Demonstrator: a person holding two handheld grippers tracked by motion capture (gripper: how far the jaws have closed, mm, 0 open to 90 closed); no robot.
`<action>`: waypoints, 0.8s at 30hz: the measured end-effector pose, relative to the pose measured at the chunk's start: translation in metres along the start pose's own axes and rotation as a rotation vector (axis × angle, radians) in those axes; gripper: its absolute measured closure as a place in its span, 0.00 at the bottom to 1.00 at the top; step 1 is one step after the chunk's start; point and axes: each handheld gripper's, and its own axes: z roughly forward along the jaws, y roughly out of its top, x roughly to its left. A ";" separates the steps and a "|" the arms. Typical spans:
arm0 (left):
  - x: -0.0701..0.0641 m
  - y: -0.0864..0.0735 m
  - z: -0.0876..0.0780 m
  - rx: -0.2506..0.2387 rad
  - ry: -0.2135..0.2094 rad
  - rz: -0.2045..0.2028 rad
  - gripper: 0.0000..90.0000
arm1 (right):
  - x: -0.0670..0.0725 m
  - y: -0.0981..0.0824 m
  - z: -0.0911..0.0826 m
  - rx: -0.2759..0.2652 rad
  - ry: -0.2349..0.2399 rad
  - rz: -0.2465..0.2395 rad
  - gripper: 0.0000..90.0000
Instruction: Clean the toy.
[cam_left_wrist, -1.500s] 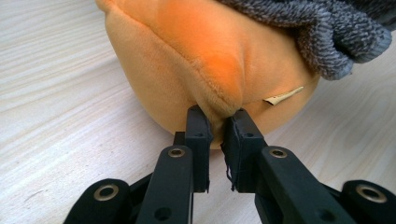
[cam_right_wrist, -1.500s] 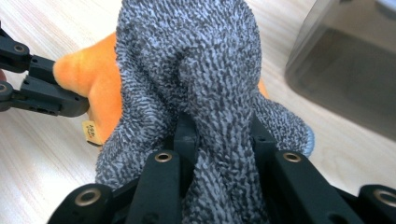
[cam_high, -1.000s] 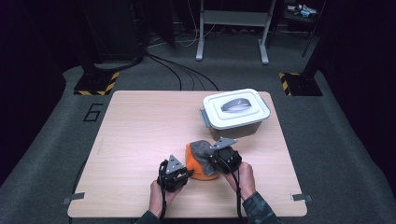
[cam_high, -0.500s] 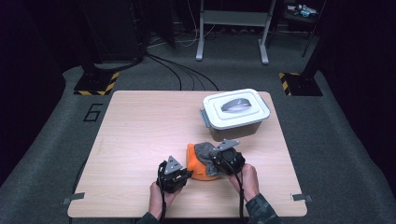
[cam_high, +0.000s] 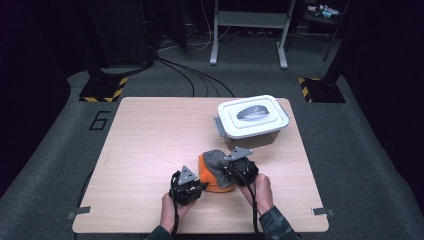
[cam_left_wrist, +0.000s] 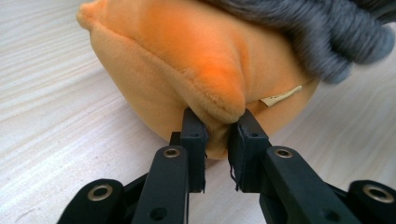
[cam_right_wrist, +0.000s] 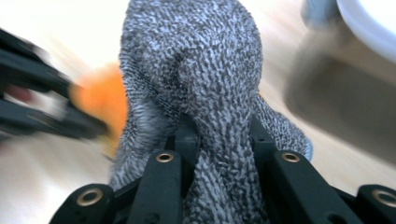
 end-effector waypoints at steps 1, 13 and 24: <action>-0.002 0.001 -0.001 0.004 -0.001 -0.005 0.86 | 0.007 0.006 -0.004 -0.006 0.027 0.017 0.80; -0.006 0.001 -0.005 0.011 0.006 -0.042 0.88 | -0.005 -0.011 0.002 0.055 -0.036 0.015 0.81; 0.004 -0.003 -0.006 0.010 0.014 0.036 0.44 | -0.018 -0.023 0.013 0.049 0.001 0.070 0.81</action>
